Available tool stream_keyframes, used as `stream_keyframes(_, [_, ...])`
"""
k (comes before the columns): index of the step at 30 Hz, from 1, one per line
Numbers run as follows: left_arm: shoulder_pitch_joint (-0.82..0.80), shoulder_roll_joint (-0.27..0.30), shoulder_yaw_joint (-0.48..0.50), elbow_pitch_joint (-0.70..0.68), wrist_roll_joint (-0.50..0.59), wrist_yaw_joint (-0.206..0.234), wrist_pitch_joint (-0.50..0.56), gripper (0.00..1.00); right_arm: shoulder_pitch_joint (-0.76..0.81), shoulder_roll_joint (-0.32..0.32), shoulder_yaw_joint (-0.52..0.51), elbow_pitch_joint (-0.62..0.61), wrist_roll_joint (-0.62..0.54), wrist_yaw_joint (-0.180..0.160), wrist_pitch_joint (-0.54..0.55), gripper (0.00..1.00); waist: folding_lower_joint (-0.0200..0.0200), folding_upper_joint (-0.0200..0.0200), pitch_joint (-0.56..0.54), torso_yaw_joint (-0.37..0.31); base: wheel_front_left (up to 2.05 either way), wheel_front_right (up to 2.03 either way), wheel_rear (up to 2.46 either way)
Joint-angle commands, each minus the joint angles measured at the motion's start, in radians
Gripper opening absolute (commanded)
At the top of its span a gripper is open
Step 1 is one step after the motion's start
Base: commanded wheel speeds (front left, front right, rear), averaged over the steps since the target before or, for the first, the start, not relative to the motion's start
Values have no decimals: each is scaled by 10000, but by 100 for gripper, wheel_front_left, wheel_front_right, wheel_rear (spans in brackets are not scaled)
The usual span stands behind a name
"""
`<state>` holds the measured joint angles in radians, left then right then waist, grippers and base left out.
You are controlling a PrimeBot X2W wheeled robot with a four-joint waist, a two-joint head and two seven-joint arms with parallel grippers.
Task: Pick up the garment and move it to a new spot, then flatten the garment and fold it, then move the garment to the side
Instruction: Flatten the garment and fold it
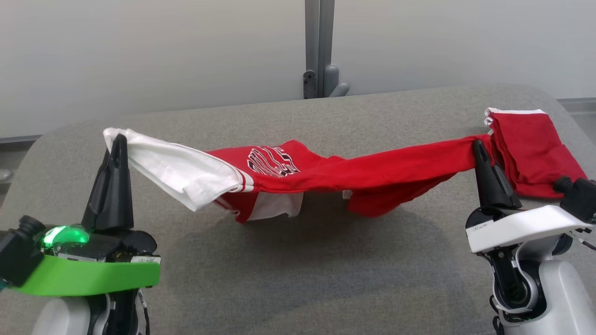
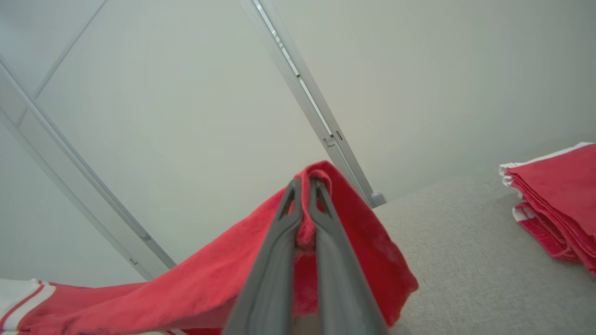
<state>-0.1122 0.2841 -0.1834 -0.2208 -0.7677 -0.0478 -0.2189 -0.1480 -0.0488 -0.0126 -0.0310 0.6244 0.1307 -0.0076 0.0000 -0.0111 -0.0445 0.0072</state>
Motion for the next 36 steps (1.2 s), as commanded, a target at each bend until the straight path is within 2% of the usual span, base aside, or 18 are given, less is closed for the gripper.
stream_keyframes(1, [-248,104,75,-612,-108,152,182,0,68,-35,-2,-501,148,-3,143,0,0,111,-155,-150,0,0,0])
stream_keyframes(12, [-1837,419,29,-2791,-161,549,1361,0,-422,-31,-374,-2531,441,-1,812,0,0,111,-195,-326,0,0,0])
stream_keyframes(18, [-3285,635,-138,-2479,-225,517,2202,0,-1121,-27,-630,-2476,514,-1,1403,0,0,111,176,-294,0,0,0])
stream_keyframes(23, [-4814,683,-248,-1073,-491,374,2797,0,-2511,-27,-513,-1424,418,-1,1964,0,0,111,933,-292,0,0,0])
stream_keyframes(28, [-7232,811,-300,1057,-184,215,3208,0,-5206,-27,-410,563,69,0,2086,0,0,111,2180,-378,0,0,0])
stream_keyframes(32, [-9556,923,-373,3249,528,131,3065,0,-7888,-27,-216,2767,-294,-1,1442,0,0,111,2966,-468,0,0,0])
stream_keyframes(36, [-11552,833,-506,5088,1337,60,2299,0,-10287,-24,-59,5207,-807,-1,22,0,0,111,3476,-511,0,0,0])
